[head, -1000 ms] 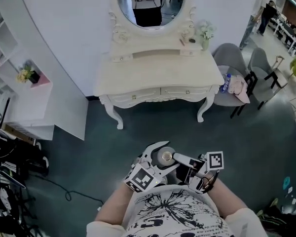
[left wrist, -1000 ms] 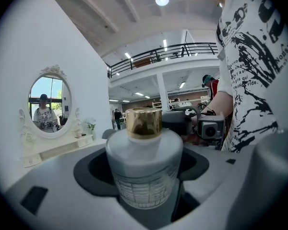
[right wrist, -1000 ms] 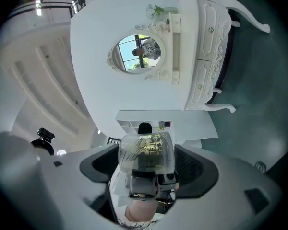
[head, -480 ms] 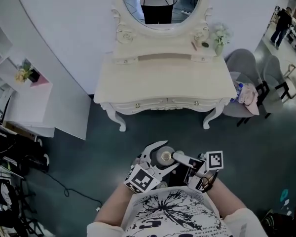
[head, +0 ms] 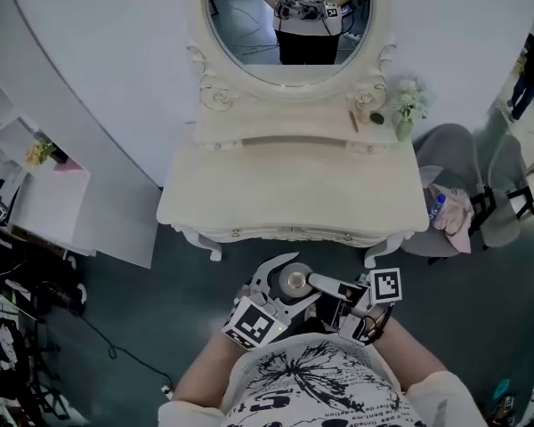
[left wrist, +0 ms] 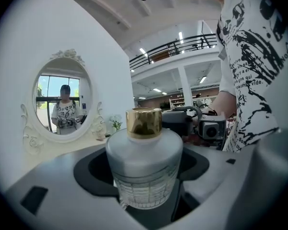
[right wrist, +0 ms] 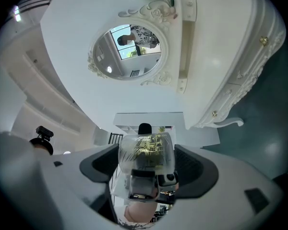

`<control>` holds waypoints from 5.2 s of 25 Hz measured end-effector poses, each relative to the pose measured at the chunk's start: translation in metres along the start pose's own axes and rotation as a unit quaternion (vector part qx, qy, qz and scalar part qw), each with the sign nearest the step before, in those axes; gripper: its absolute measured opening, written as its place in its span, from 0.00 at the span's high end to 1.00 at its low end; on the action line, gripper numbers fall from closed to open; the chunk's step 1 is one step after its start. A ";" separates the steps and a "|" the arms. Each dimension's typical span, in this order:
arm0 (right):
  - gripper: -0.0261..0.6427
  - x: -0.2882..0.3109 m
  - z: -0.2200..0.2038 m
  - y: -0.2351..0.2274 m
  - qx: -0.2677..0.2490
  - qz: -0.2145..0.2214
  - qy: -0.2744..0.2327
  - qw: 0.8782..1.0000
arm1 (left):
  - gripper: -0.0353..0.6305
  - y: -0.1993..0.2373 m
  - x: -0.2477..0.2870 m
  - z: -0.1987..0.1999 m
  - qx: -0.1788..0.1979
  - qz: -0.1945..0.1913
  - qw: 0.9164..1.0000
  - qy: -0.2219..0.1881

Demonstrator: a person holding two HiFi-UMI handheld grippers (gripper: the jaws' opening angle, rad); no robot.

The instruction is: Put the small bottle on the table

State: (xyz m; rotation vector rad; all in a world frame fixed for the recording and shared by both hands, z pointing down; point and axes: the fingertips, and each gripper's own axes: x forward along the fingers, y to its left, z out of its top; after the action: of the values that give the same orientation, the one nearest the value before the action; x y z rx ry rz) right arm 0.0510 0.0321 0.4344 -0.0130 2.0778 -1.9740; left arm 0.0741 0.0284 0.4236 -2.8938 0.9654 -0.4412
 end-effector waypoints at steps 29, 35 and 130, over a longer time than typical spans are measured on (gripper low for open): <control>0.42 0.097 0.239 -0.079 0.027 -0.020 -0.053 0.998 | 0.43 0.232 0.122 -0.061 -0.025 -0.058 0.998 0.022; 0.42 0.112 0.258 -0.116 0.018 -0.031 -0.065 0.997 | 0.43 0.256 0.133 -0.098 -0.029 -0.075 0.996 0.036; 0.93 0.096 0.316 -0.018 -0.605 -0.339 -0.083 0.716 | 0.92 0.337 0.063 -0.033 -0.099 0.142 0.984 -0.027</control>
State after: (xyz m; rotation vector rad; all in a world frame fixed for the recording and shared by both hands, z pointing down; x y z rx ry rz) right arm 0.0195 -0.2970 0.4242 -1.2772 3.0190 -0.3318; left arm -0.0825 -0.2789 0.4224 -2.8470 1.4628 -0.2581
